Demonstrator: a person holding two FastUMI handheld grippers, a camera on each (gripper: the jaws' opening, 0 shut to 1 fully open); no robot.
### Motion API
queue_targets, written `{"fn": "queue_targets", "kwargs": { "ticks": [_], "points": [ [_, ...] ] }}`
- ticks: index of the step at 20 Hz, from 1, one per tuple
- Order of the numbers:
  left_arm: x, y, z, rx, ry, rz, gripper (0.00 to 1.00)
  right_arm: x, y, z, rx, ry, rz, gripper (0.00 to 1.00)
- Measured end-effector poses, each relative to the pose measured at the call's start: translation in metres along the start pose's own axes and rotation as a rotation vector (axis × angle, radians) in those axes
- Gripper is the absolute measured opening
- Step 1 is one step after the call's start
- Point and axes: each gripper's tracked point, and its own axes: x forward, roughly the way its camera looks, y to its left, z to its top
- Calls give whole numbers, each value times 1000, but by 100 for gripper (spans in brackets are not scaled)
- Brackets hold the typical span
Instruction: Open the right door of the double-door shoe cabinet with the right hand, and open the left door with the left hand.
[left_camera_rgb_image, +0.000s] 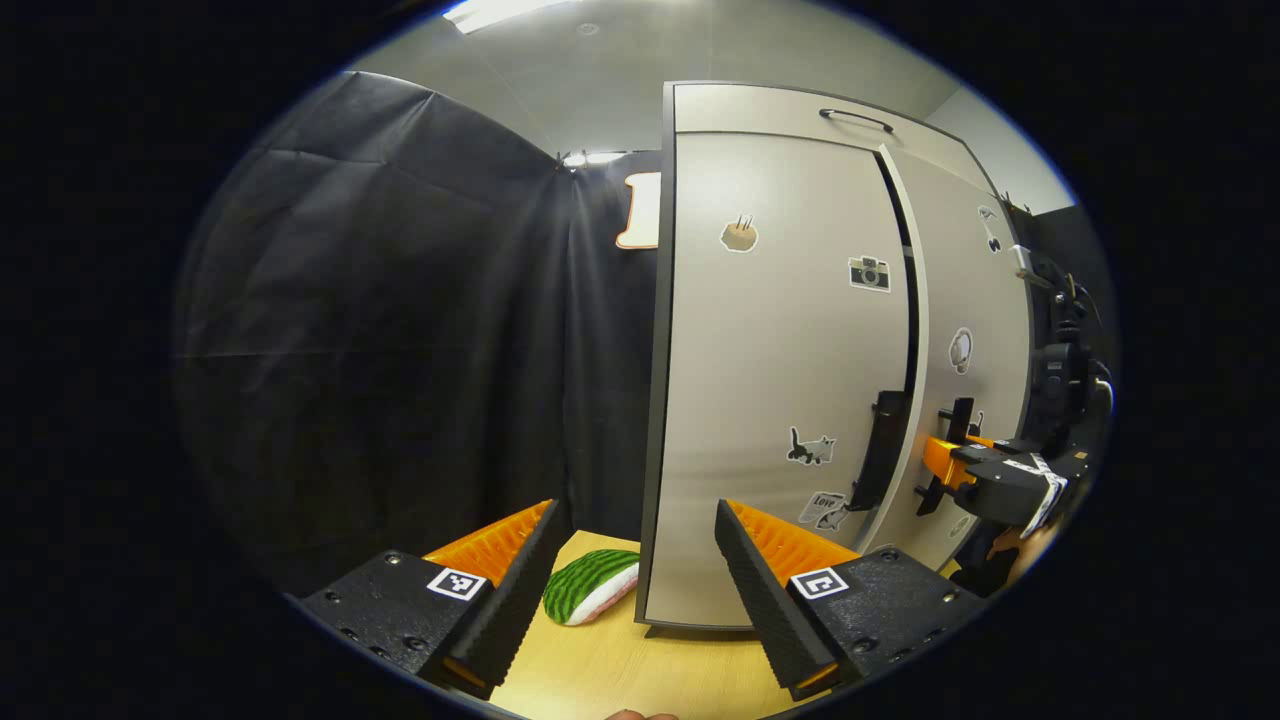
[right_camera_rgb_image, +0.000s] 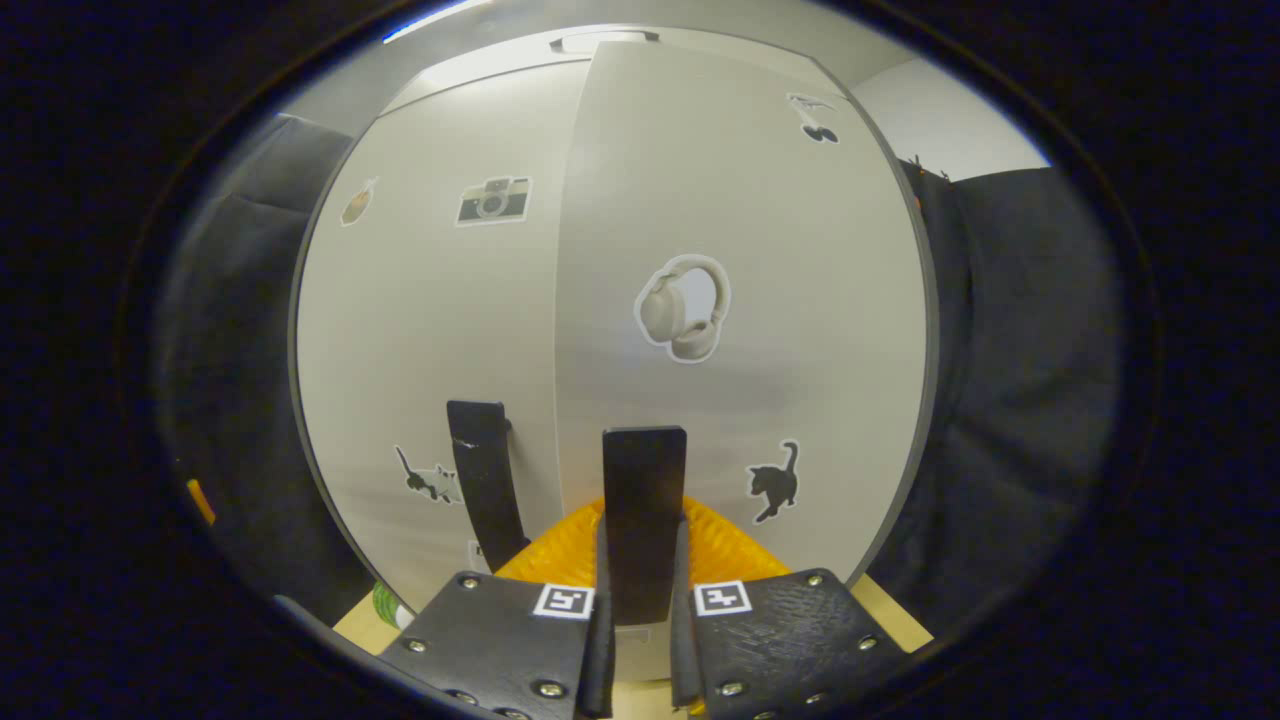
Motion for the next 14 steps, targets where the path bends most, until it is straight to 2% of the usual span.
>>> {"fn": "queue_targets", "kwargs": {
  "ticks": [3,14],
  "points": [
    [-7,-7,-3,2,8,-19,95,-10,-4,-1,5,-1,2,24],
    [-26,-34,-6,15,19,-89,95,-30,-24,3,22,-10,-15,22]
  ]
}}
